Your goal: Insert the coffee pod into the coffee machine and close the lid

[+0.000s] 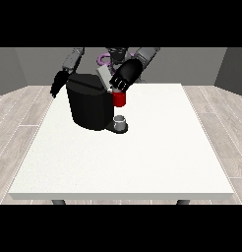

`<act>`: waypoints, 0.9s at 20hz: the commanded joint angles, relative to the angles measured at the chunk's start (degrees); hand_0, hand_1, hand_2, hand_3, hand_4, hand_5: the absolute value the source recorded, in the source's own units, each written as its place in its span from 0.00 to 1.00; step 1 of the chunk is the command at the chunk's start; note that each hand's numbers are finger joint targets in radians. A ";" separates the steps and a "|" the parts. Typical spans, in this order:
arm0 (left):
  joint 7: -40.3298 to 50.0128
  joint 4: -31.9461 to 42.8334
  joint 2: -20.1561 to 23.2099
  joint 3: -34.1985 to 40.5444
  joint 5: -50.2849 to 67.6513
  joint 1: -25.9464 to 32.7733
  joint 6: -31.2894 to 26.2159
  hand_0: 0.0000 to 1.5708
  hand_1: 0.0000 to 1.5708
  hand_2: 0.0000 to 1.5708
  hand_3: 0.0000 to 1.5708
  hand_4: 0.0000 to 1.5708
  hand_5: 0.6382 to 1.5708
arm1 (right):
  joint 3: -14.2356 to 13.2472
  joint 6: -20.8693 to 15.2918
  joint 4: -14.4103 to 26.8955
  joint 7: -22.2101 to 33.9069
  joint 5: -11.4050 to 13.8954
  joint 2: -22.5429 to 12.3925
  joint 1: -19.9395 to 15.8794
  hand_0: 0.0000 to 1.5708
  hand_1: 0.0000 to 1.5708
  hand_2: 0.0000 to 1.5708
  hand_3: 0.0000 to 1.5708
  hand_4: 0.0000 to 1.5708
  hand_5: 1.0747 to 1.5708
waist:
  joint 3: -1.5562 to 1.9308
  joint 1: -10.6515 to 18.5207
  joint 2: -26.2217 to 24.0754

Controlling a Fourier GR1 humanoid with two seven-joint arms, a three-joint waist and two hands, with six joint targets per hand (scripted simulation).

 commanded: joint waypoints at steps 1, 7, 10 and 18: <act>0.27 0.12 -1.42 -0.17 -0.51 -0.52 2.13 0.75 0.75 0.76 0.74 0.22 1.00 | 0.43 -1.67 0.01 1.34 0.65 1.33 -1.27 0.00 0.00 0.00 0.00 0.00 1.00 | -0.04 0.38 0.10; -3.57 0.10 3.21 -3.52 -5.10 -0.80 2.89 0.77 0.77 0.78 0.70 0.00 1.00 | -0.07 -2.19 -1.34 2.22 0.71 0.96 -2.44 0.00 0.00 0.00 0.00 0.00 1.00 | -0.03 -0.07 2.57; -4.17 0.19 1.93 -3.89 -6.12 1.95 6.49 0.74 0.74 0.76 0.68 0.00 1.00 | -0.02 -0.09 -1.93 -0.34 -0.33 0.17 0.19 0.00 0.00 0.00 0.00 0.00 1.00 | -0.03 -0.99 2.26; -5.31 1.38 2.95 -2.12 -5.15 0.14 5.32 0.71 0.71 0.71 0.62 0.00 1.00 | 1.11 -0.16 -1.50 -0.50 0.83 0.41 1.91 0.00 0.00 0.00 0.00 0.00 1.00 | -0.02 -0.93 1.75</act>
